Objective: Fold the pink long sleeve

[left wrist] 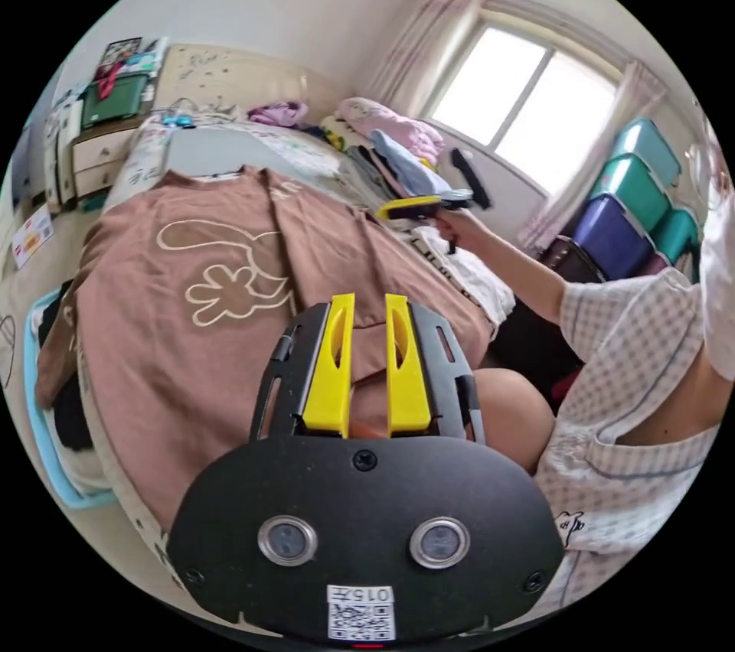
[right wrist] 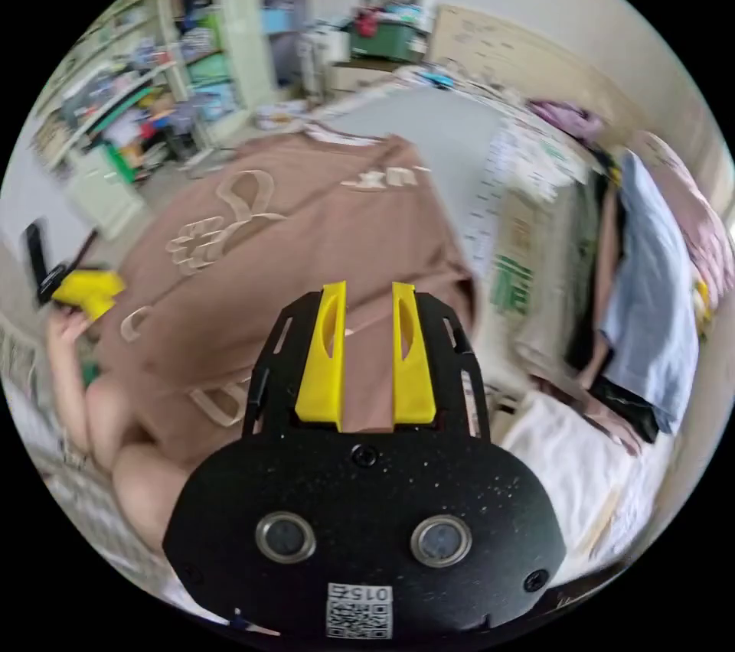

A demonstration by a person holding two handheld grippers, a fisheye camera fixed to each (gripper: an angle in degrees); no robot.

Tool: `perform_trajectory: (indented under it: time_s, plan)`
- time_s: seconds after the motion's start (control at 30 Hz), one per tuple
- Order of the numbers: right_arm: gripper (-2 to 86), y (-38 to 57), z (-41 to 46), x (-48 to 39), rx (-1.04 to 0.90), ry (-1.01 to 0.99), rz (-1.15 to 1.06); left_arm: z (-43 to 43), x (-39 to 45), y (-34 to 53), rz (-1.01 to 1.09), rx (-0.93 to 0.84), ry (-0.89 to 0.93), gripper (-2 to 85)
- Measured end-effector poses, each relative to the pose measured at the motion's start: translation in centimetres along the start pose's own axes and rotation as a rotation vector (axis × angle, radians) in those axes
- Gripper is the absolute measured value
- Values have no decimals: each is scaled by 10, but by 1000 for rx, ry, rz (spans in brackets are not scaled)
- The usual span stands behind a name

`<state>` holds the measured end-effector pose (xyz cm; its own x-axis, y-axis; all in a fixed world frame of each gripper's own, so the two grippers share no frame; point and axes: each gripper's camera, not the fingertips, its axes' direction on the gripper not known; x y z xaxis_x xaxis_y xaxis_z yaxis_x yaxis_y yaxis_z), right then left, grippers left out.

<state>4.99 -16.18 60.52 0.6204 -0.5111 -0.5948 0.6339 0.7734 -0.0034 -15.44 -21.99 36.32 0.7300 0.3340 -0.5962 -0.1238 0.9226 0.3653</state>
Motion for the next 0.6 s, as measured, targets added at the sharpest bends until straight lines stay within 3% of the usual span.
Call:
perform_trajectory:
  time_s: [0.07,0.13,0.27,0.47,0.6]
  plan:
    - [105,35,-20,-69,41,-157,-112,10,-16,2,-79,-88,-43,78]
    - [110,58,-24,-115,47,-190,-163,22,-27,2,-116,-142,-40,78]
    - [110,92,-13,-184,22,-92,-242,40,-38,-1,-132,-220,-40,76]
    - [2,101,2,-220,-110,-78,-313,37,-41,-4,-116,-235,-49,37]
    - [-5,107,-8,-228,-128,-65,-323,20,-45,-3,-118,-182,-24,15]
